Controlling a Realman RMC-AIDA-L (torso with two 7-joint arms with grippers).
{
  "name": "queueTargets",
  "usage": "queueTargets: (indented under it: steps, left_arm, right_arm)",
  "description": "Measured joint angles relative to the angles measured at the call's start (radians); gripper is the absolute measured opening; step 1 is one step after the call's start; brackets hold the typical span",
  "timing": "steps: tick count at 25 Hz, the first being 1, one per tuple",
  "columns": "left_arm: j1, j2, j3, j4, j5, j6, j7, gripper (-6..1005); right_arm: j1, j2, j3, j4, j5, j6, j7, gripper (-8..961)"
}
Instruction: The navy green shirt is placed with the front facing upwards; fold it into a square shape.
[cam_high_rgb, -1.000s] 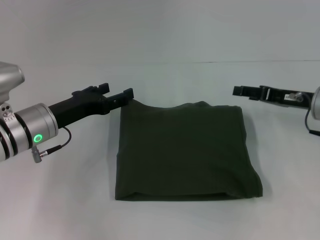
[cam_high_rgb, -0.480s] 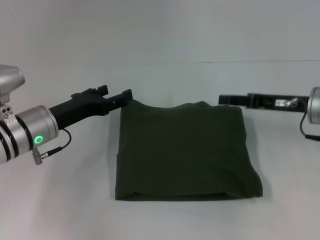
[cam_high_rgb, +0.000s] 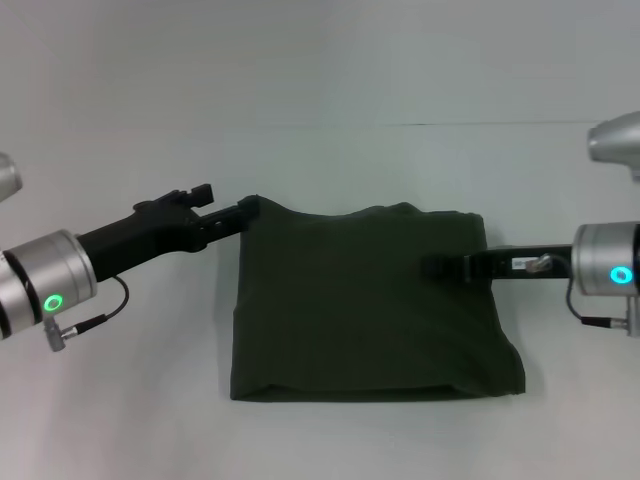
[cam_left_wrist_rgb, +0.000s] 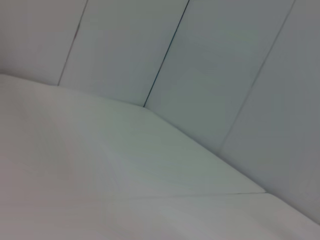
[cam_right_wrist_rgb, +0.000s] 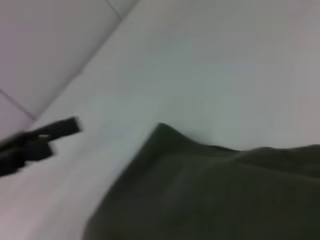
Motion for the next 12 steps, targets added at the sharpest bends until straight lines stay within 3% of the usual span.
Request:
queueTargets:
  steps: [5,9,12]
  left_arm:
    - [0.008,-0.005,-0.001,0.000,0.000,-0.004,0.001,908]
    - [0.009,-0.007,0.001,-0.002,0.000,-0.007,0.002,908]
    - [0.009,-0.007,0.004,-0.003,0.000,-0.008,0.002,908]
  right_arm:
    - [0.022,0.034,-0.111,0.011,0.000,0.152,-0.008,85]
    - [0.038,0.043,-0.172,0.013,0.006,0.216,-0.009,-1]
    - [0.042,0.043,-0.171,0.010,0.019,0.216,-0.033,-1]
